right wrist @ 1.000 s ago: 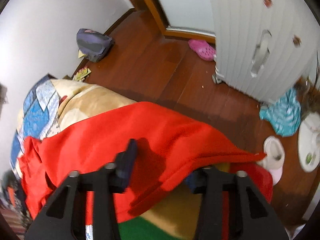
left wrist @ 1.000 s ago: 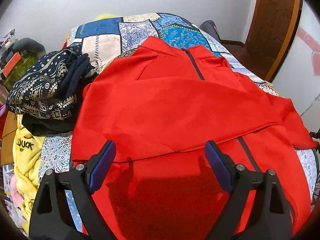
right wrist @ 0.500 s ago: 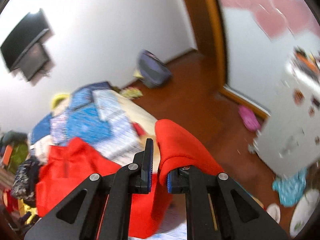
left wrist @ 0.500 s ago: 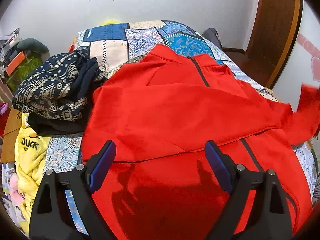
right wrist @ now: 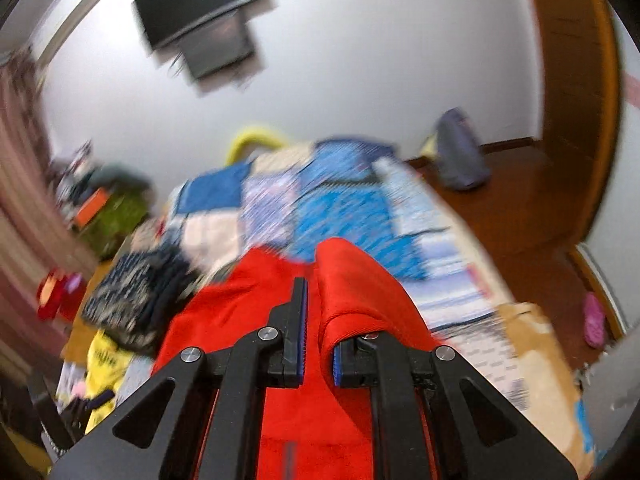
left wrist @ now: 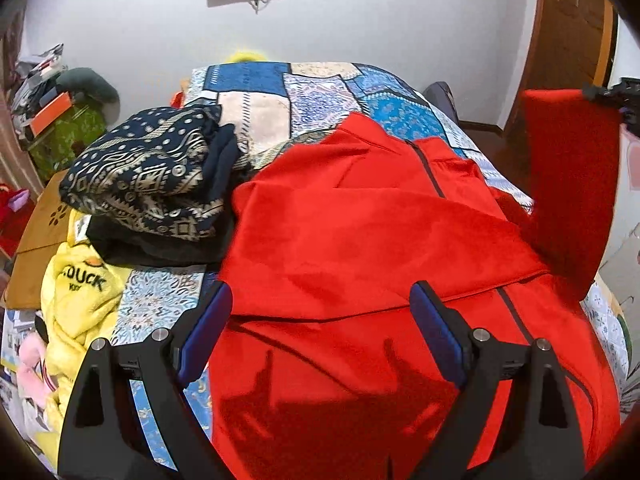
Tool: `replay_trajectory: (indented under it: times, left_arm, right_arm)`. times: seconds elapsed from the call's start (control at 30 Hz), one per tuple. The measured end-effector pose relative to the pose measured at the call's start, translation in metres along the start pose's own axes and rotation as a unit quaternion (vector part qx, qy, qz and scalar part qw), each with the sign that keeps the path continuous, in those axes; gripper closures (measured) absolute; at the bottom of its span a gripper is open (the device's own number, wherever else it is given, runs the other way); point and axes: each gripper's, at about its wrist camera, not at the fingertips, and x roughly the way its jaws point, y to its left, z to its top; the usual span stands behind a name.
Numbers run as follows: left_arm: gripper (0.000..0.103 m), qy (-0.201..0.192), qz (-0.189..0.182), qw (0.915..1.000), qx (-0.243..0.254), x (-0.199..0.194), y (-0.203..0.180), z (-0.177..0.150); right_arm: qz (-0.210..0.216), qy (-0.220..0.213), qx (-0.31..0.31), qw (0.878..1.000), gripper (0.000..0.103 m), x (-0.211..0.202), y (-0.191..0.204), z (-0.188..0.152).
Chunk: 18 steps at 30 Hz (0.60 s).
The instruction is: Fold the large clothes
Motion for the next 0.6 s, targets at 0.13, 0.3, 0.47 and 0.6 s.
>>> replay_trajectory:
  times: [0.13, 0.3, 0.47, 0.6]
  left_arm:
    - [0.013, -0.002, 0.006, 0.9999, -0.013, -0.005, 0.015, -0.004]
    - [0.013, 0.000, 0.013, 0.9994, -0.033, -0.008, 0.032, -0.011]
    - [0.013, 0.004, 0.015, 0.9984, -0.054, -0.009, 0.046, -0.014]
    - [0.013, 0.003, 0.011, 0.9979, -0.064, -0.008, 0.046, -0.012]
  right_arm:
    - [0.023, 0.076, -0.048, 0.996, 0.095, 0.051, 0.043, -0.030]
    - [0.025, 0.179, -0.106, 0.978, 0.095, 0.106, 0.079, -0.087]
    - [0.021, 0.252, -0.141, 0.957, 0.094, 0.131, 0.092, -0.124]
    - [0.037, 0.297, -0.119, 0.947, 0.089, 0.129, 0.083, -0.124]
